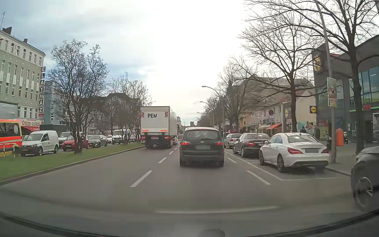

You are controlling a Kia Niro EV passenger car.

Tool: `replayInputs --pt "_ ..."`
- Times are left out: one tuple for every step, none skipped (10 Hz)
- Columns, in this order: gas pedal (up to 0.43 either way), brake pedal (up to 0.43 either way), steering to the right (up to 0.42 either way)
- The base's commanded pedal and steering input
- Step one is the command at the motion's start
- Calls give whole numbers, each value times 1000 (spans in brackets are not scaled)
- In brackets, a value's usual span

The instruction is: Follow the waypoints while adhering to traffic rules and regulations

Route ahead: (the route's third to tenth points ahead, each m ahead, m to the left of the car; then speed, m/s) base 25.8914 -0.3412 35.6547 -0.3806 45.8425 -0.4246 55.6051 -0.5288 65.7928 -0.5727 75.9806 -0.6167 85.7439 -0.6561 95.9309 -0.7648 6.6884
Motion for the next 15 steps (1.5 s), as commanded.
replayInputs --pt "189 0 5" --pt "177 0 5" --pt "157 0 5" --pt "118 0 5" --pt "67 0 5" --pt "67 0 5" --pt "39 0 4" --pt "39 0 3" --pt "39 0 3" --pt "39 0 3" --pt "39 0 2" --pt "39 0 1" --pt "59 0 -1" --pt "59 0 -1" --pt "59 0 -1"
